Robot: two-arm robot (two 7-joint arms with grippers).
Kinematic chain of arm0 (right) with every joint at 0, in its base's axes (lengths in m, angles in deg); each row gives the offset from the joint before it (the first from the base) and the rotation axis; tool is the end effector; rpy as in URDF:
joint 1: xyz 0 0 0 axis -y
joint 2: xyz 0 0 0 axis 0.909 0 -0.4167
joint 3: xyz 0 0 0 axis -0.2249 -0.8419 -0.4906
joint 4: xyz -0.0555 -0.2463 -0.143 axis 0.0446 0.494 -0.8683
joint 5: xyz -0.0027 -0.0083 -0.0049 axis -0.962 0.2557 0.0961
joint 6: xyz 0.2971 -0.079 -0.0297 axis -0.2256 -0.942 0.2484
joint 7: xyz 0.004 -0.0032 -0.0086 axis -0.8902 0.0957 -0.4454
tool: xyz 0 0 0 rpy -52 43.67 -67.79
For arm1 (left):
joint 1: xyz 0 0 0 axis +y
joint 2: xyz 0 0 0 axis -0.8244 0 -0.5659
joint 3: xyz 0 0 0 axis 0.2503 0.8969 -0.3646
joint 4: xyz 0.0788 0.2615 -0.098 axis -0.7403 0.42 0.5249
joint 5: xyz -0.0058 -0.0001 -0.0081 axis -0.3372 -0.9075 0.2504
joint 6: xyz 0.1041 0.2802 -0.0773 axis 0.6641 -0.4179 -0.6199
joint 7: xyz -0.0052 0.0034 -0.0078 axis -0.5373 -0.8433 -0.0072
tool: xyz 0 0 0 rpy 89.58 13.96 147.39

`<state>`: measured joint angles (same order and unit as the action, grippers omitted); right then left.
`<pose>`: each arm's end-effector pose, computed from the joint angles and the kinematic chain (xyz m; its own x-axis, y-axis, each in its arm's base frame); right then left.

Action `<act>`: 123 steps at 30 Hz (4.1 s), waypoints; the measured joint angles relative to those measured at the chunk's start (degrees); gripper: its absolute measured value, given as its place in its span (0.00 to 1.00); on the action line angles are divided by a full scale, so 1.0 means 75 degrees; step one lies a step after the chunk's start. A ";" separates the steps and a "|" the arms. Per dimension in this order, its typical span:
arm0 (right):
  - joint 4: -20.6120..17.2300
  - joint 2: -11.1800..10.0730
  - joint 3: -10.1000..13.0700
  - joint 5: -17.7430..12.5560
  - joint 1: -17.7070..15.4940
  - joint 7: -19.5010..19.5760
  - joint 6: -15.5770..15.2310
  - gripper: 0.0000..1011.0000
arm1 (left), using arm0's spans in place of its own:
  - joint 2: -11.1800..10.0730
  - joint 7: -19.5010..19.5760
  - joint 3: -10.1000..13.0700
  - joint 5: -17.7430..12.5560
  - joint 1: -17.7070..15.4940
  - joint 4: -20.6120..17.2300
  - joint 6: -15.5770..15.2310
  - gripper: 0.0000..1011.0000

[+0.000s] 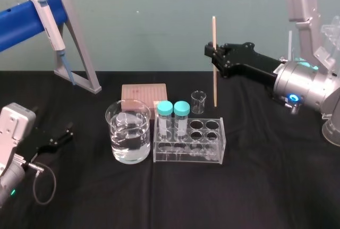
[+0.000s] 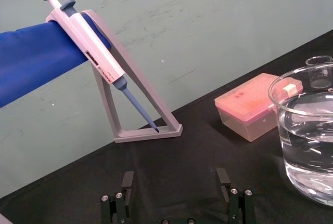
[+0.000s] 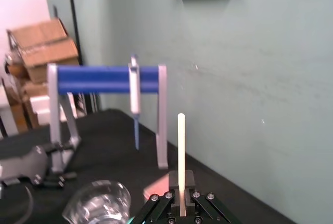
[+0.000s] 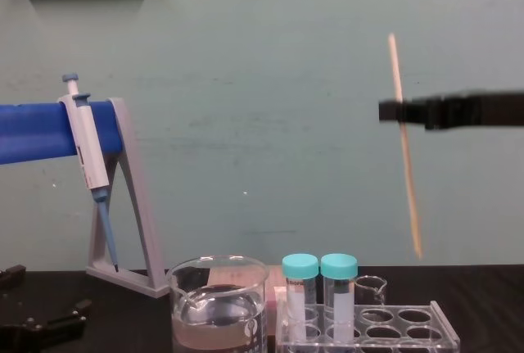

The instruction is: Hold the thermometer with one hand and immerse one end into the beaker, then reinsert it into the test tube rack.

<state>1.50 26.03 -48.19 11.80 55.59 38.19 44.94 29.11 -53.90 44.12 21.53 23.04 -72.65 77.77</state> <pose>0.4340 -0.0521 -0.1458 0.7196 -0.6891 0.0858 0.6927 0.7210 -0.0195 0.3580 0.0827 -0.3022 0.2922 0.8803 0.3737 -0.9553 0.2872 0.0703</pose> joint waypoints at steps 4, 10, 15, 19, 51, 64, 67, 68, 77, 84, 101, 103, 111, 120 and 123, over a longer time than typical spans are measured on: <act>-0.0279 0.0039 0.0109 -0.0145 -0.0109 0.0007 0.0155 0.05 | 0.0000 0.0000 0.0000 0.0000 0.0000 0.0000 0.0000 0.99; -0.0572 0.0269 0.0123 -0.0320 -0.0186 -0.0023 0.0609 0.05 | 0.0000 0.0000 0.0000 0.0000 0.0000 0.0000 0.0000 0.99; -0.0521 0.0574 -0.0113 -0.0377 -0.0016 -0.0127 0.0770 0.05 | 0.0000 0.0000 0.0000 0.0000 0.0000 0.0000 0.0000 0.99; -0.0282 0.0864 -0.0365 -0.0368 0.0182 -0.0178 0.0824 0.05 | 0.0000 0.0000 0.0000 0.0000 0.0000 0.0000 0.0000 0.99; 0.2815 0.2550 -0.1440 -0.0068 0.1099 -0.1038 0.1739 0.05 | 0.0000 0.0000 0.0000 0.0001 0.0000 0.0000 0.0000 0.99; 0.3740 0.2906 -0.1506 0.0331 0.1266 -0.1315 0.2004 0.05 | 0.0000 0.0000 0.0000 0.0000 0.0000 0.0000 0.0000 0.99; 0.3941 0.2967 -0.1507 0.0437 0.1299 -0.1315 0.2049 0.05 | 0.0000 0.0000 0.0000 0.0000 0.0000 0.0000 0.0000 0.99; 0.3983 0.2982 -0.1506 0.0459 0.1308 -0.1316 0.2058 0.05 | 0.0000 0.0000 0.0000 0.0000 0.0000 0.0000 0.0000 0.99; 0.4397 0.3125 -0.1405 0.0641 0.1378 -0.1387 0.2145 0.05 | 0.0000 0.0000 0.0000 0.0000 0.0000 0.0000 0.0000 0.99; 0.4434 0.3151 -0.1324 0.0685 0.1376 -0.1421 0.2144 0.05 | 0.0000 0.0000 0.0000 0.0000 0.0000 0.0000 0.0000 0.99; 0.4424 0.3142 -0.1343 0.0671 0.1365 -0.1413 0.2132 0.05 | 0.0000 0.0000 0.0000 0.0000 0.0000 0.0000 0.0000 0.99; 0.4423 0.3141 -0.1345 0.0670 0.1365 -0.1413 0.2131 0.05 | 0.0000 0.0000 0.0000 0.0001 0.0000 0.0000 0.0000 0.99; 0.4417 0.3138 -0.1348 0.0663 0.1365 -0.1412 0.2126 0.05 | 0.0000 0.0000 0.0000 0.0000 0.0000 0.0000 0.0000 0.99; 0.4418 0.3138 -0.1348 0.0663 0.1365 -0.1411 0.2124 0.05 | 0.0000 0.0000 0.0000 0.0000 0.0000 0.0000 0.0000 0.99; 0.4418 0.3138 -0.1348 0.0663 0.1365 -0.1409 0.2124 0.05 | 0.0000 0.0000 0.0000 0.0000 0.0000 0.0000 0.0000 0.99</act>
<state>34.64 49.56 -58.30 16.77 65.83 27.63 60.88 29.11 -53.90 44.12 21.53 23.04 -72.65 77.77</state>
